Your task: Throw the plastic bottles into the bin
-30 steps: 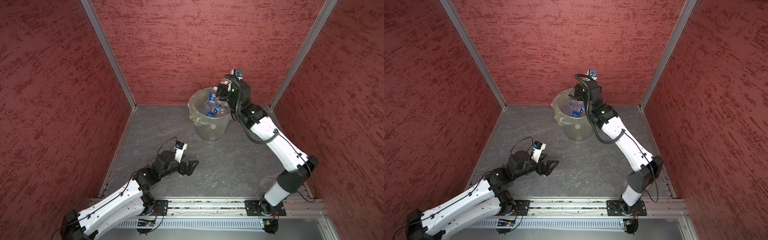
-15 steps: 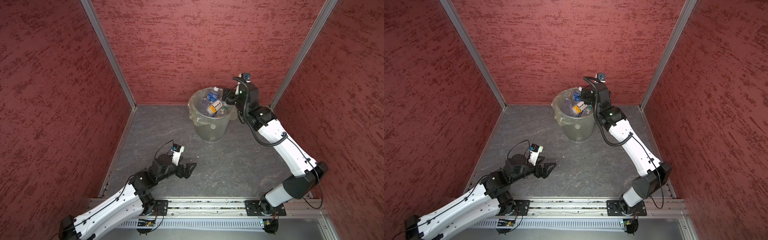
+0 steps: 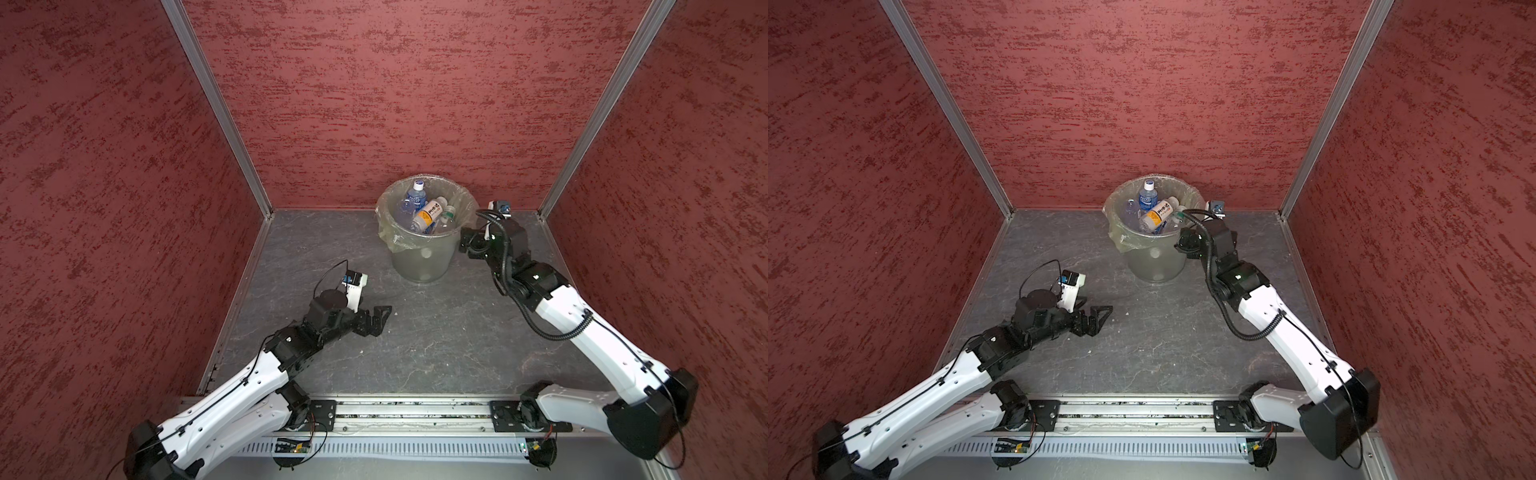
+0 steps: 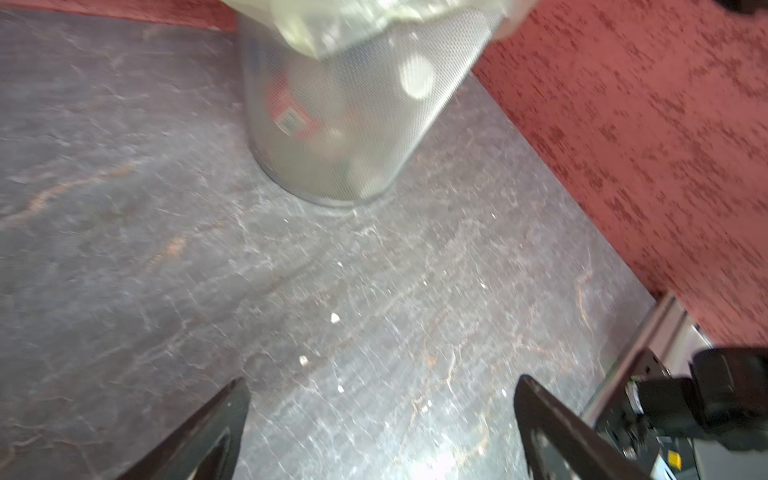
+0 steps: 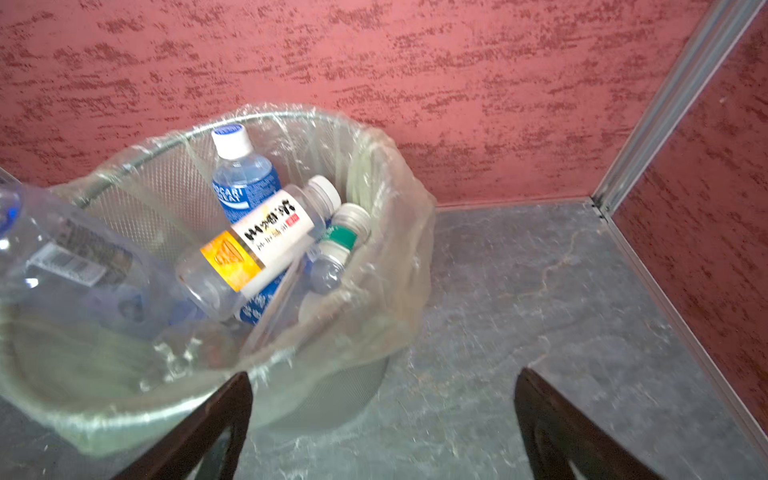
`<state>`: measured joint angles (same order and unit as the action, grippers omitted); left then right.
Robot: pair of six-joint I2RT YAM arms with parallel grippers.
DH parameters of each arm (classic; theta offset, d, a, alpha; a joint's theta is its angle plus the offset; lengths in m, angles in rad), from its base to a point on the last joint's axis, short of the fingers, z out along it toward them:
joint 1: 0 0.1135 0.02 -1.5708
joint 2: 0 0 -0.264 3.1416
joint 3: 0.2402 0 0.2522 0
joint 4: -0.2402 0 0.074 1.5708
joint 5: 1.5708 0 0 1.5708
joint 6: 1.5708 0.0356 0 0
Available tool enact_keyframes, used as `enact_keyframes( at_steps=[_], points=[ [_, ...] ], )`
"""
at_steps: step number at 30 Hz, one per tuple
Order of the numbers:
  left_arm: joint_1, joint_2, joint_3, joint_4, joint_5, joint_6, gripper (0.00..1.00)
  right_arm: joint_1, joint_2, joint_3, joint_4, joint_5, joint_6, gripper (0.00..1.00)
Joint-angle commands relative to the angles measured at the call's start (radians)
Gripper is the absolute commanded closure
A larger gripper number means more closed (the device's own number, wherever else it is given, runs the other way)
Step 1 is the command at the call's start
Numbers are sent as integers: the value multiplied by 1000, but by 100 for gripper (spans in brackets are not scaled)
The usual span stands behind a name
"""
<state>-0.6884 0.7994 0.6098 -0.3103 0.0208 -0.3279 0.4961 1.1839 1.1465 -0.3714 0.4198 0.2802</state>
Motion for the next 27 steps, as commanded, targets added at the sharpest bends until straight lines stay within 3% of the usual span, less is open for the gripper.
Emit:
enact_keyframes(
  at_steps=[1, 12, 22, 27],
  points=[
    [67, 24, 22, 21, 27, -5, 1, -5, -90, -57, 28, 26, 25, 1],
    [295, 91, 59, 45, 150, -43, 1, -13, -292, -307, 28, 116, 45, 1],
    [396, 127, 87, 73, 91, -63, 1, -26, -327, -354, 8, 193, 102, 1],
    [436, 147, 109, 90, 59, -56, 1, -30, -334, -397, 93, 219, 78, 1]
  ],
)
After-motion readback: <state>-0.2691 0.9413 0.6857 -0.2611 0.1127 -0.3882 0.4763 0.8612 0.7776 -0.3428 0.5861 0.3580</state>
